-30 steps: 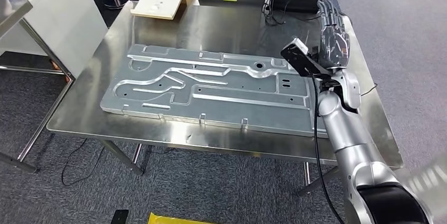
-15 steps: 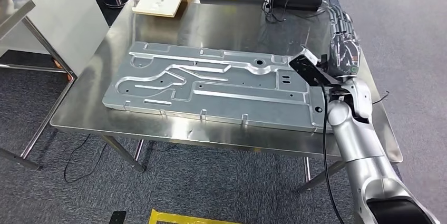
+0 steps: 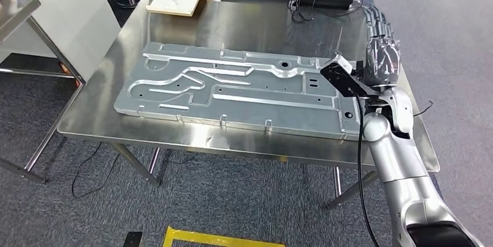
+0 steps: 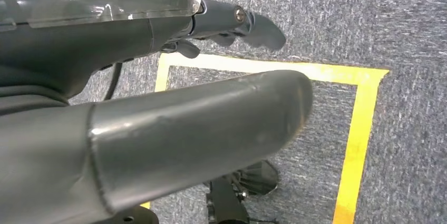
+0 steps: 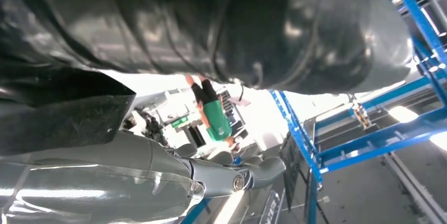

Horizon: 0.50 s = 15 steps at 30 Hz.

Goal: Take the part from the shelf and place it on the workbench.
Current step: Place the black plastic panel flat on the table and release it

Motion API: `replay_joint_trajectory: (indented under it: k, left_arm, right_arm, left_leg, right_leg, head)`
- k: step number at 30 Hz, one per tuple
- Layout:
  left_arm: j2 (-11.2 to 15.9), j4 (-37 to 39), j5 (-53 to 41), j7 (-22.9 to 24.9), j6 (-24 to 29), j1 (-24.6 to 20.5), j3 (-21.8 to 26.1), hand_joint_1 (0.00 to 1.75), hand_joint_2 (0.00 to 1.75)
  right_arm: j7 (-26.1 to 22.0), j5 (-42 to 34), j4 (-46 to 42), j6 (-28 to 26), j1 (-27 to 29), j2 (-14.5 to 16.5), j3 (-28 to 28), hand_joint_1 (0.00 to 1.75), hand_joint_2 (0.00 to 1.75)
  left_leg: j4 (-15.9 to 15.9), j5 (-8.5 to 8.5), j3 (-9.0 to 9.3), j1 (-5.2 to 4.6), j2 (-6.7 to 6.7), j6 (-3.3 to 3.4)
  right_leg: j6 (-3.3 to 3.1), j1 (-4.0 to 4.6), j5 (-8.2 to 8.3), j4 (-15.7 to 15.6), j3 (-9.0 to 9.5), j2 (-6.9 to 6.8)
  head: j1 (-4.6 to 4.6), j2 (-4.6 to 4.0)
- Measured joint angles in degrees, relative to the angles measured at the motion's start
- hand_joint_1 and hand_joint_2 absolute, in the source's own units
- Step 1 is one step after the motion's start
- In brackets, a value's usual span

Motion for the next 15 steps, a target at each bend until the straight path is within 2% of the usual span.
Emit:
replay_joint_trajectory:
  k: [2, 3, 6, 7, 8, 9, 10, 12, 13, 15]
  left_arm:
    - [-0.03, 0.00, 0.19, -0.15, -0.01, 0.08, 0.00, 0.00, 0.00]
    - [-0.04, 0.00, 0.23, -0.20, -0.01, 0.10, 0.00, 0.00, 0.00]
    - [0.01, 0.00, 0.14, -0.08, 0.20, 0.20, 0.00, 0.00, 0.00]
    - [0.04, 0.00, 0.09, 0.06, 0.31, 0.29, 0.00, 0.00, 0.00]
    - [0.05, 0.00, 0.06, 0.19, 0.40, 0.39, 0.00, 0.00, 0.00]
    - [0.04, 0.00, 0.07, 0.33, 0.45, 0.49, 0.00, 0.00, 0.00]
    - [0.00, 0.00, 0.07, 0.44, 0.47, 0.57, 0.00, 0.00, 0.00]
    - [-0.09, 0.00, 0.11, 0.57, 0.49, 0.64, 0.00, 0.00, 0.00]
    - [-0.12, 0.00, 0.18, 0.59, 0.50, 0.62, 0.00, 0.00, 0.00]
    - [-0.13, 0.00, 0.34, 0.58, 0.52, 0.59, 0.00, 0.00, 0.00]
  right_arm:
    - [-0.20, 0.09, 0.02, 0.13, -0.21, 0.03, 0.01, 0.00, 0.00]
    - [-0.26, 0.37, 0.02, 0.06, -0.35, 0.03, 0.01, 0.00, 0.00]
    - [-0.32, 1.14, -0.02, -0.22, -0.29, 0.06, 0.09, 0.00, 0.00]
    - [-0.32, 1.18, -0.09, -0.24, -0.06, 0.08, 0.19, 0.00, 0.00]
    - [-0.32, 1.03, -0.28, -0.12, 0.16, 0.10, 0.33, 0.00, 0.00]
    - [-0.32, 0.83, -0.55, 0.03, 0.31, 0.13, 0.50, 0.00, 0.00]
    - [-0.32, 0.58, -0.91, 0.19, 0.36, 0.14, 0.64, 0.00, 0.00]
    - [-0.32, 0.21, -1.60, 0.33, 0.28, 0.15, 0.90, 0.00, 0.00]
    - [-0.32, 0.09, -1.84, 0.34, 0.23, 0.15, 1.00, 0.00, 0.00]
    - [-0.32, -0.03, -2.03, 0.39, 0.12, 0.16, 1.15, 0.00, 0.00]
  left_leg:
    - [-0.53, 0.71, -0.11, 0.22, 0.06, 0.79]
    - [-0.80, 1.08, -0.20, 0.34, 0.11, 1.19]
    - [-0.92, 1.67, -0.83, 0.32, 0.20, 1.75]
    - [-0.85, 1.77, -1.04, 0.30, 0.20, 1.74]
    - [-0.75, 1.85, -1.22, 0.30, 0.19, 1.70]
    - [-0.63, 1.89, -1.34, 0.30, 0.17, 1.63]
    - [-0.50, 1.90, -1.41, 0.30, 0.16, 1.54]
    - [-0.20, 1.92, -1.65, 0.21, 0.13, 1.13]
    - [-0.08, 2.00, -1.84, 0.15, 0.12, 0.80]
    - [-0.07, 2.26, -2.16, 0.06, 0.09, 0.08]
  right_leg:
    - [0.59, -0.11, -0.56, 0.58, -0.32, 0.03]
    - [0.80, -0.18, -1.79, 2.06, -0.94, 0.06]
    - [1.35, -0.45, -7.51, 11.89, -4.81, 0.12]
    - [1.49, -0.52, -8.37, 14.37, -5.66, 0.11]
    - [1.56, -0.59, -8.11, 14.82, -5.55, 0.10]
    - [1.57, -0.67, -6.94, 13.23, -4.42, 0.09]
    - [1.50, -0.73, -5.15, 9.81, -2.39, 0.08]
    - [1.15, -0.64, -2.96, 2.86, 1.42, 0.09]
    - [0.92, -0.48, -2.57, 0.82, 2.35, 0.11]
    - [0.42, -0.14, -2.53, -0.04, 2.32, 0.19]
  head:
    - [0.00, 0.01]
    - [0.00, 0.01]
    - [0.01, 0.01]
    - [0.01, 0.01]
    - [0.01, 0.00]
    - [0.01, 0.00]
    - [0.01, 0.00]
    - [0.00, 0.01]
    - [0.00, 0.01]
    - [-0.01, 0.00]
